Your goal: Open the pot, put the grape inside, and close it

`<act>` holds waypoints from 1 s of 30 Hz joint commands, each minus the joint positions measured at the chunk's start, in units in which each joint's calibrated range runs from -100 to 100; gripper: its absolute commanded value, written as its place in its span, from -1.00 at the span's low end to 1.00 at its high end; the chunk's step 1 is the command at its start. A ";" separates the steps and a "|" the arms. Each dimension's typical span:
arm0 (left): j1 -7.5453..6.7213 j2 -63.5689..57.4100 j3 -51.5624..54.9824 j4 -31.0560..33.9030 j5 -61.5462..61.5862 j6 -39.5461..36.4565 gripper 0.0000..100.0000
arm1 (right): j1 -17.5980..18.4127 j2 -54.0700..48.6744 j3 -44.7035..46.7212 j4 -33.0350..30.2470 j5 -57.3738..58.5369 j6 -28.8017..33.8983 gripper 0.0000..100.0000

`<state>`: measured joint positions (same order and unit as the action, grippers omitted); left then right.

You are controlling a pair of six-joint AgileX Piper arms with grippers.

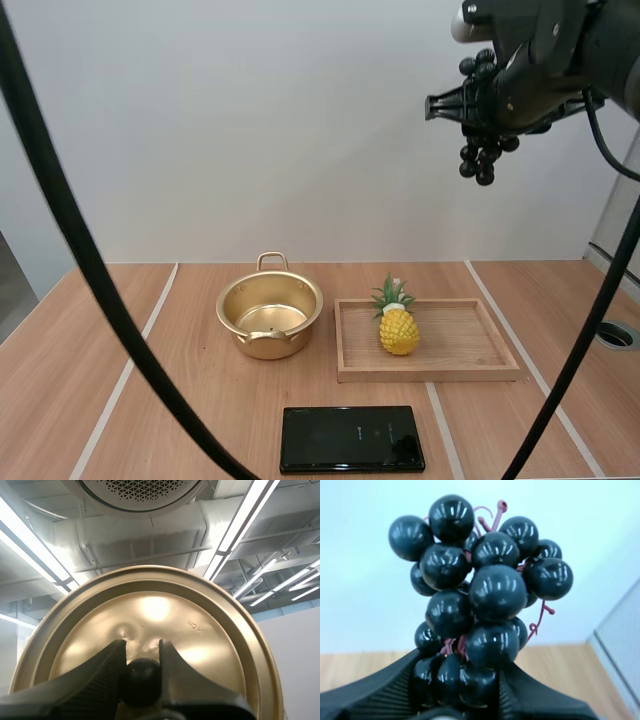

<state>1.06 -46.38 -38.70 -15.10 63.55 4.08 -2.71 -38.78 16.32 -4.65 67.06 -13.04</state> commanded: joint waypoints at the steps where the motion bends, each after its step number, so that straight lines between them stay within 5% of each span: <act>1: 0.13 0.11 -0.33 -0.94 -0.32 -0.28 -1.00 | -0.03 -1.19 -4.56 6.10 2.05 -6.23 -1.00; 7: 0.13 0.11 -0.33 -0.94 -0.32 -0.28 -1.00 | -0.03 -0.60 -6.68 25.87 16.11 -24.50 -1.00; 11: 0.13 0.11 -0.33 -0.94 -0.11 -0.28 -1.00 | -0.03 1.51 -6.68 33.15 24.98 -32.95 -1.00; 25: 0.13 0.11 -0.33 -0.94 0.04 -0.28 -1.00 | 0.16 7.28 -6.68 44.52 32.94 -50.21 -1.00; 30: 0.13 0.11 -0.33 -0.94 0.04 -0.28 -1.00 | 4.54 10.02 -6.68 42.96 32.94 -52.24 -1.00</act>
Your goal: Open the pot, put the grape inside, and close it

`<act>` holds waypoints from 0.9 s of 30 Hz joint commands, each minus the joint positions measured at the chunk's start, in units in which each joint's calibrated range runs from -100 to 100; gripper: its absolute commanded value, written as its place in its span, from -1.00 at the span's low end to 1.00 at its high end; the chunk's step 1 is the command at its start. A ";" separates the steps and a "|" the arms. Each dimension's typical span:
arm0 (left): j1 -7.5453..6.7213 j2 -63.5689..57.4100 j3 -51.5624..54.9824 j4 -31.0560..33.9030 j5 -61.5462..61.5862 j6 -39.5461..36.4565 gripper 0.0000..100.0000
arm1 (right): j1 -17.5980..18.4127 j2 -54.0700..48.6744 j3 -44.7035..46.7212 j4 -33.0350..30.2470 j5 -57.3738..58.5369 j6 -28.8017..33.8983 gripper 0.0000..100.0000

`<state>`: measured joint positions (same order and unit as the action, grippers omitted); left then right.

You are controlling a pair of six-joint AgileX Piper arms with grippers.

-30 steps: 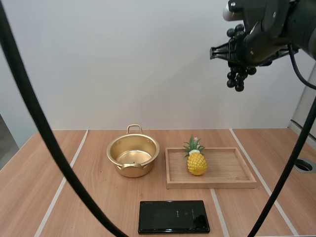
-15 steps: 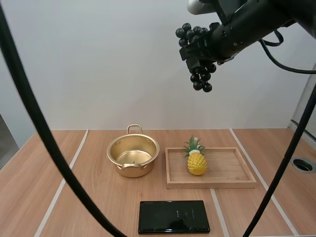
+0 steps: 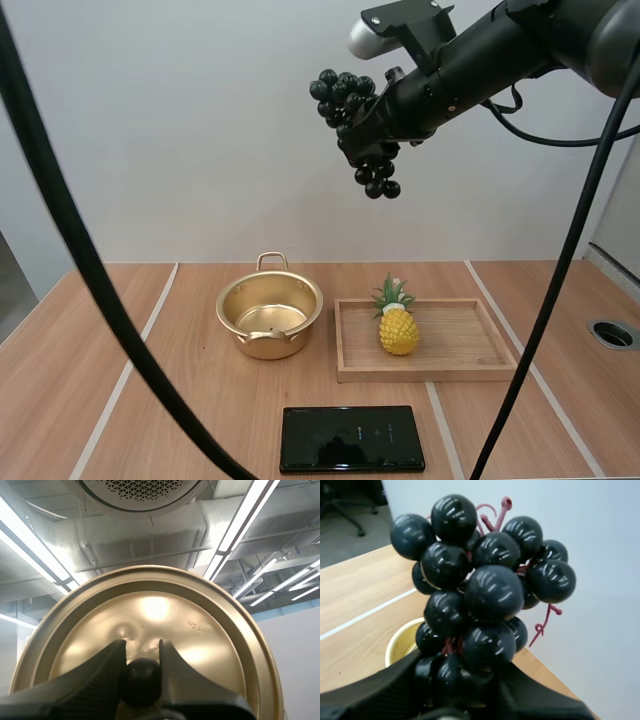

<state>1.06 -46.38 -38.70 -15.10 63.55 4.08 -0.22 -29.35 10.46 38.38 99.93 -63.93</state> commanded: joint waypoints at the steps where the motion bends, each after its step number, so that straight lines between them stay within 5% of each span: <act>1: 0.13 0.11 -0.33 -0.94 0.04 -0.28 -1.00 | 3.19 1.05 -0.83 -0.81 0.07 -1.36 -1.00; 10: 0.13 0.11 -0.33 -0.83 1.04 0.07 -1.00 | 14.72 8.07 -0.83 -18.13 -3.62 8.23 -1.00; 27: 0.13 0.11 -0.33 -0.82 4.12 0.07 -1.00 | 23.32 19.39 -0.83 -33.88 -15.75 22.27 -1.00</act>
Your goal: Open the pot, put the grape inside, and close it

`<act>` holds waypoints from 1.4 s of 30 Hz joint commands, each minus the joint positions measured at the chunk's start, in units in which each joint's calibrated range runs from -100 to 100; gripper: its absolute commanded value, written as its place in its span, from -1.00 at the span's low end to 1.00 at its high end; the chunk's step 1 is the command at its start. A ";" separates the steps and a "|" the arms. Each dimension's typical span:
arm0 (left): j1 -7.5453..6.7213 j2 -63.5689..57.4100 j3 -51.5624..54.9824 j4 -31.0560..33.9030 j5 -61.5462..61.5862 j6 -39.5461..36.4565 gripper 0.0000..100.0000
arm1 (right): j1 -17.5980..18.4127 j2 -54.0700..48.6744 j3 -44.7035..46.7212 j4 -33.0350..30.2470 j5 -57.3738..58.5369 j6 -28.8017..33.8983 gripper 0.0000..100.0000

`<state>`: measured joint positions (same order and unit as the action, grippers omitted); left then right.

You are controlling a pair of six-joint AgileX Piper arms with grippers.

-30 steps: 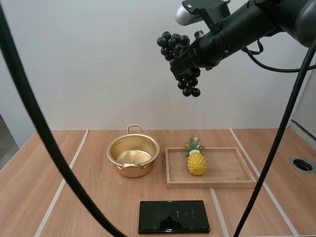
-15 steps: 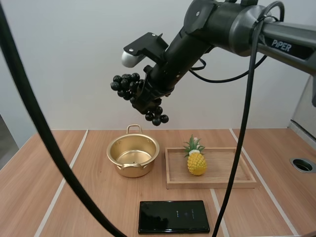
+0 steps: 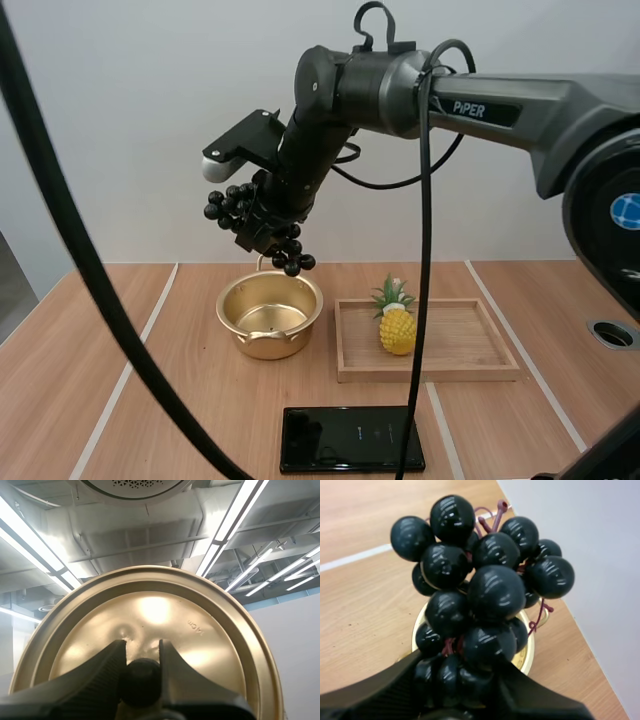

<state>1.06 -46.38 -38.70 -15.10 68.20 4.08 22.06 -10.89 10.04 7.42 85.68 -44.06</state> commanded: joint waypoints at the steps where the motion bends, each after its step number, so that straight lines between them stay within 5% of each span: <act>1: 0.13 0.11 -0.33 -0.82 -0.52 0.07 -1.00 | 1.72 1.79 -0.41 -4.42 -1.68 3.32 -1.00; 16: 0.13 0.11 -0.33 -0.51 6.90 0.07 -1.00 | 5.00 11.79 -0.01 -24.68 -5.78 16.47 -1.00; 32: 0.13 0.11 -0.33 0.56 8.10 0.07 -1.00 | 5.00 22.32 -0.01 -28.28 -10.50 16.88 -1.00; 42: 0.13 0.11 -0.33 1.24 8.64 0.07 -1.00 | 4.82 25.79 -0.01 -37.40 -7.76 22.21 -1.00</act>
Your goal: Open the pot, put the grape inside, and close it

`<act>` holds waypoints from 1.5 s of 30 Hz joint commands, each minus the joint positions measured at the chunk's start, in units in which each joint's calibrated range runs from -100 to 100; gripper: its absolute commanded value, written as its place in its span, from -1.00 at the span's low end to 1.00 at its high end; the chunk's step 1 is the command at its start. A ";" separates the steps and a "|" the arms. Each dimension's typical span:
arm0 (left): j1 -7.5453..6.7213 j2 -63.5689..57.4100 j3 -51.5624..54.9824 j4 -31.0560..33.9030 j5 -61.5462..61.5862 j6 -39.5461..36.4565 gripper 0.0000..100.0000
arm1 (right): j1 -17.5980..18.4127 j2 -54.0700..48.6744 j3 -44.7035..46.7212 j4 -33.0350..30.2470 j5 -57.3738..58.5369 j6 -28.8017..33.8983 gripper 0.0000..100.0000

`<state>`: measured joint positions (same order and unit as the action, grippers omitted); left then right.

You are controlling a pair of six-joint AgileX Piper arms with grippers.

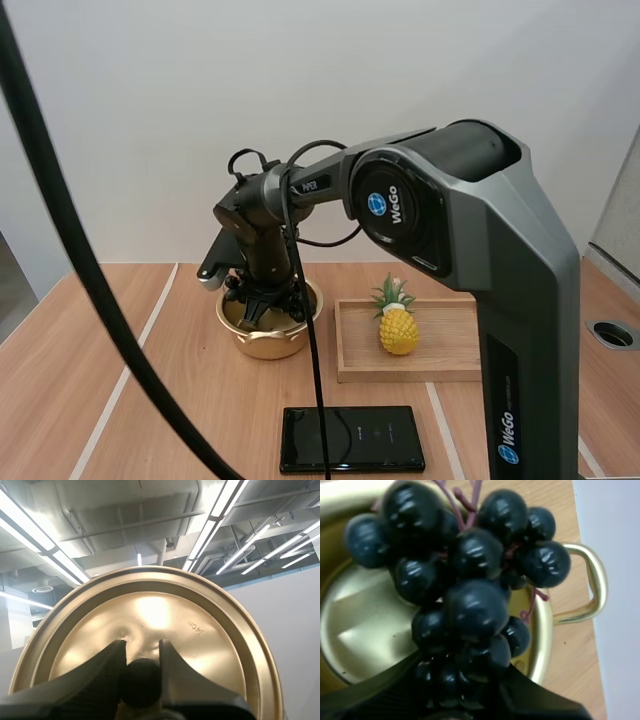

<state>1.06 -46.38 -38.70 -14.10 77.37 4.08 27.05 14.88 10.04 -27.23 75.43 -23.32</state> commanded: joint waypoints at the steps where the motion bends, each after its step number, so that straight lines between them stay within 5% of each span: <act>1: 0.13 0.11 -0.33 0.24 -0.53 0.07 -1.00 | -0.26 0.15 -0.01 -3.32 2.86 2.17 -1.00; 6: 0.13 0.11 -0.33 0.24 -0.53 0.07 -1.00 | -0.33 1.15 -0.01 -3.60 7.23 2.36 -1.00; 19: 0.13 0.11 -0.33 0.24 -0.57 1.21 -1.00 | 0.26 1.30 -0.01 11.98 10.34 -3.85 -1.00; 42: 0.13 0.11 -0.33 0.24 -0.57 1.21 -1.00 | 0.26 1.30 -0.01 13.86 7.05 -0.15 -1.00; 44: 0.13 0.11 -0.33 0.24 -0.57 1.21 -1.00 | 0.26 1.30 -0.01 13.38 7.42 0.25 -0.67; 45: 0.13 0.11 -0.33 0.24 -0.57 1.21 -1.00 | 0.26 1.30 -0.01 12.95 7.82 1.07 -0.35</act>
<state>1.06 -46.38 -38.70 -13.78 77.37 5.33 26.92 16.47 9.19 -17.94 77.58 -24.26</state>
